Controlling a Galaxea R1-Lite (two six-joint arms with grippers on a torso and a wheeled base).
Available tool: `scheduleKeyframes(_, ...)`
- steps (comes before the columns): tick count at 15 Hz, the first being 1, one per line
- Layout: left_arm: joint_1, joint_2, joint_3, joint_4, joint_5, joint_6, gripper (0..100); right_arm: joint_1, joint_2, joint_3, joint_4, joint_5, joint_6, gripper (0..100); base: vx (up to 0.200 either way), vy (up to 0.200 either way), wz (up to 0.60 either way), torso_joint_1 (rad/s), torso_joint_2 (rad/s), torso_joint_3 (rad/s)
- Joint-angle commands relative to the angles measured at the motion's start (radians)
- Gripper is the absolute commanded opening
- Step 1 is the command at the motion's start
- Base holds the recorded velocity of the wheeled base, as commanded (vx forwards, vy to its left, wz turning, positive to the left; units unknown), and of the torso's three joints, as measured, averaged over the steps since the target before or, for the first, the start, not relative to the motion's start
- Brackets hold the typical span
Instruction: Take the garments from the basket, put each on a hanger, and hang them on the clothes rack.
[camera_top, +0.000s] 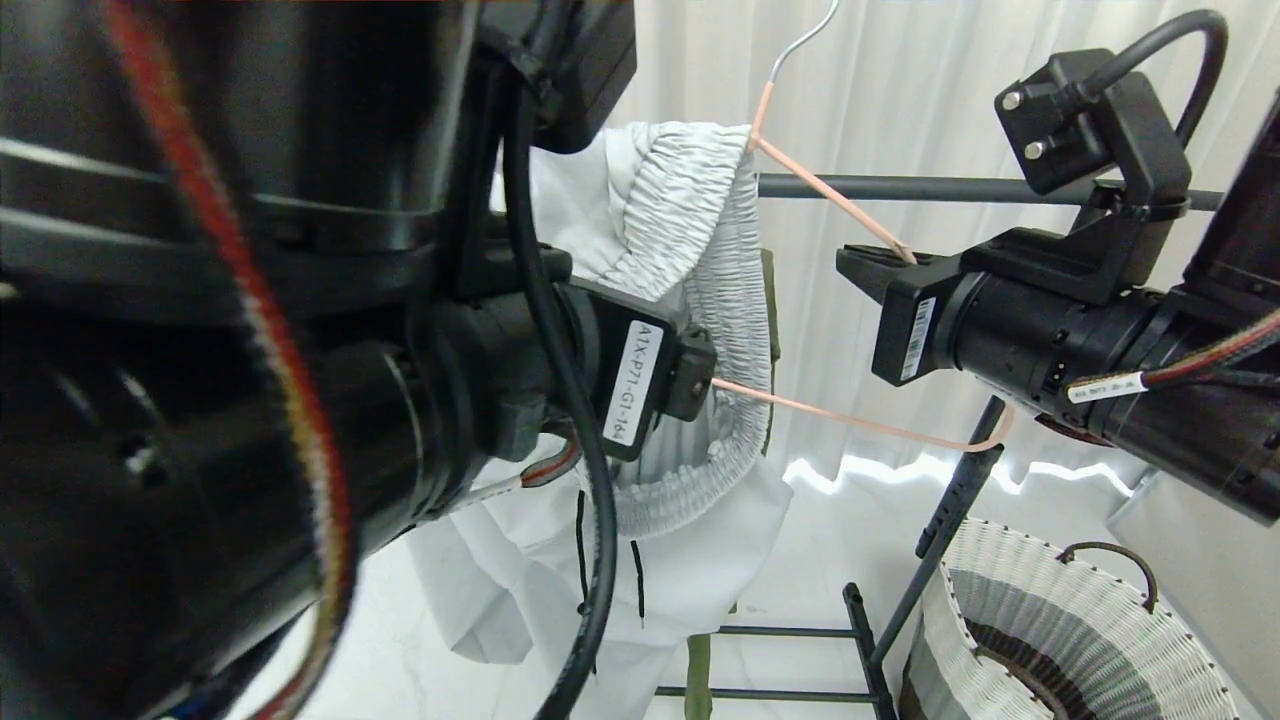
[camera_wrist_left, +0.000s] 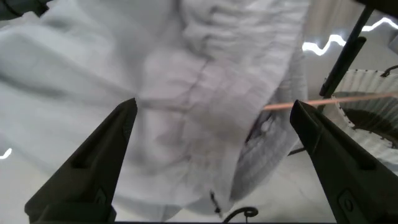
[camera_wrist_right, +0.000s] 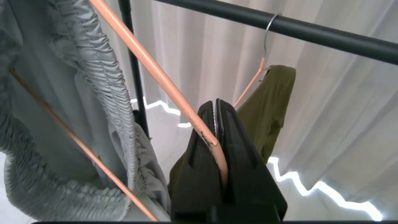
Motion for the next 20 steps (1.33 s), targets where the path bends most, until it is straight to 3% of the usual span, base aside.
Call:
scheduleKeyframes(1,-0.015,-0.104,0.064,0.0,0.0,0.029,100,-0.007,-0.002,0.001,0.0,0.001,-0.003,0,0.0,0.0,0.0,0.0,0.0,0.0)
scheduleKeyframes(4,-0.015,-0.238,0.168,0.0,0.0,0.144,100,-0.007,-0.002,0.002,0.0,0.001,-0.005,0,0.0,0.0,0.0,0.0,0.0,0.0)
scheduleKeyframes(6,-0.016,-0.284,0.223,0.0,0.0,0.171,100,-0.007,-0.005,0.005,0.0,-0.001,-0.005,0,0.0,0.0,0.0,0.0,0.0,0.0)
scheduleKeyframes(15,0.019,-0.331,0.283,0.0,0.0,0.225,100,-0.016,-0.057,0.056,0.005,-0.001,-0.006,0,0.0,0.0,0.0,0.0,0.0,0.0)
scheduleKeyframes(20,0.047,-0.348,0.214,-0.008,-0.007,0.375,100,-0.024,-0.089,0.102,0.006,0.001,-0.043,0,0.0,0.0,0.0,0.0,0.0,0.0)
